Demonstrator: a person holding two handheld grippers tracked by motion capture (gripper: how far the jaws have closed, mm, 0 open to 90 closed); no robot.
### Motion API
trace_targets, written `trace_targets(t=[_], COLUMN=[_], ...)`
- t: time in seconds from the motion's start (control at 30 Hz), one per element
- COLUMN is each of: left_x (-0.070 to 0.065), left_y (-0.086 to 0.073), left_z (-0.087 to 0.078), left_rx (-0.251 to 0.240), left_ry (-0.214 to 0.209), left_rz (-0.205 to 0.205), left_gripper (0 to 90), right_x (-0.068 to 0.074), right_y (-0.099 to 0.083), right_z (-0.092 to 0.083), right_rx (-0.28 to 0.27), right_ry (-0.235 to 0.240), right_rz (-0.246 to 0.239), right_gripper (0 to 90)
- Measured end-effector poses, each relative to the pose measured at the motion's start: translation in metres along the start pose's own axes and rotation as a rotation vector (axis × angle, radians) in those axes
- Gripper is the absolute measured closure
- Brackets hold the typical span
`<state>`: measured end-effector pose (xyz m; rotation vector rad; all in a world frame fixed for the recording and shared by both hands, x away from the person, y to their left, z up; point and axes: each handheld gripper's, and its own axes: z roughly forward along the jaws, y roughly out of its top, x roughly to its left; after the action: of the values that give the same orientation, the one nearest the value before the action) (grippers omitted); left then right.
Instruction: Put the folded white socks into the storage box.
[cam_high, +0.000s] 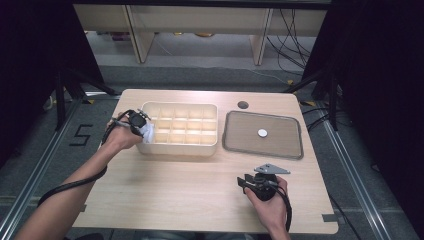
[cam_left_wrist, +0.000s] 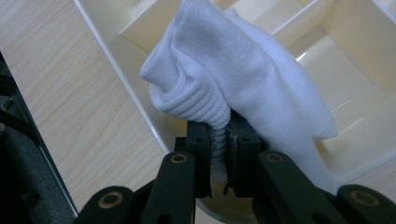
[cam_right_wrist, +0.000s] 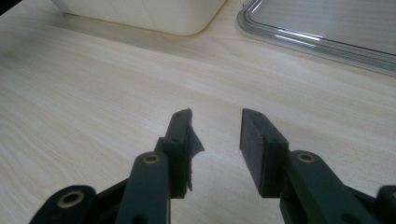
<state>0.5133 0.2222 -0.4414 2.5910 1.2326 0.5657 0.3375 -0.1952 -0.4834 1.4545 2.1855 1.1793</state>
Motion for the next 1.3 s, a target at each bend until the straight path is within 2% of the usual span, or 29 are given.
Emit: trace_targets(t=[0.13, 0.23, 0.27, 0.4, 0.67, 0.77, 0.83, 0.87, 1.0, 1.17, 1.2, 1.23, 1.27, 1.3], left_x=[0.001, 0.0, 0.0, 0.001, 0.002, 0.005, 0.007, 0.007, 0.007, 0.006, 0.006, 0.004, 0.004, 0.006], left_y=[0.001, 0.002, 0.002, 0.003, 0.004, 0.001, 0.0, -0.001, -0.001, -0.001, 0.0, -0.001, 0.0, -0.001], left_z=[0.0, 0.002, 0.001, 0.002, 0.002, 0.001, -0.002, -0.002, -0.009, -0.015, -0.016, -0.016, -0.016, -0.018], left_rx=[0.01, 0.015, 0.037, 0.038, 0.051, 0.021, -0.004, -0.008, -0.04, -0.092, -0.086, -0.109, -0.109, -0.099], left_ry=[-0.008, -0.006, -0.008, -0.016, -0.024, -0.044, -0.053, -0.056, -0.039, -0.01, -0.004, 0.003, 0.008, 0.009], left_rz=[0.003, 0.004, 0.013, -0.001, 0.0, -0.023, -0.047, -0.057, -0.035, -0.046, -0.029, -0.047, -0.053, -0.026], left_gripper=[81.4, 81.7, 81.8, 81.9, 81.9, 81.3, 79.9, 79.1, 75.5, 68.1, 66.1, 64.7, 63.0, 61.4], right_x=[0.0, 0.0, 0.0, 0.0, 0.0, 0.0, 0.001, 0.0, 0.001, 0.002, 0.002, 0.002, 0.002, 0.001], right_y=[0.0, 0.0, 0.0, 0.0, 0.0, 0.0, 0.0, 0.0, 0.001, 0.001, 0.001, 0.001, 0.001, 0.001], right_z=[-0.001, -0.001, -0.001, 0.0, -0.001, 0.0, -0.001, 0.0, -0.001, -0.002, -0.001, -0.001, -0.001, -0.001], right_rx=[-0.001, 0.005, 0.004, 0.006, 0.02, 0.01, 0.016, 0.008, 0.008, 0.015, 0.012, 0.012, 0.013, 0.014], right_ry=[0.012, -0.002, -0.001, 0.006, 0.011, 0.02, 0.004, 0.019, 0.021, 0.023, 0.025, 0.028, 0.029, 0.028], right_rz=[0.001, 0.0, 0.001, 0.004, 0.005, 0.004, 0.006, 0.013, 0.015, 0.02, 0.017, 0.017, 0.018, 0.018], right_gripper=[64.5, 64.5, 64.5, 64.4, 64.2, 63.8, 63.1, 62.7, 62.2, 61.8, 61.7, 61.6, 61.6, 61.6])
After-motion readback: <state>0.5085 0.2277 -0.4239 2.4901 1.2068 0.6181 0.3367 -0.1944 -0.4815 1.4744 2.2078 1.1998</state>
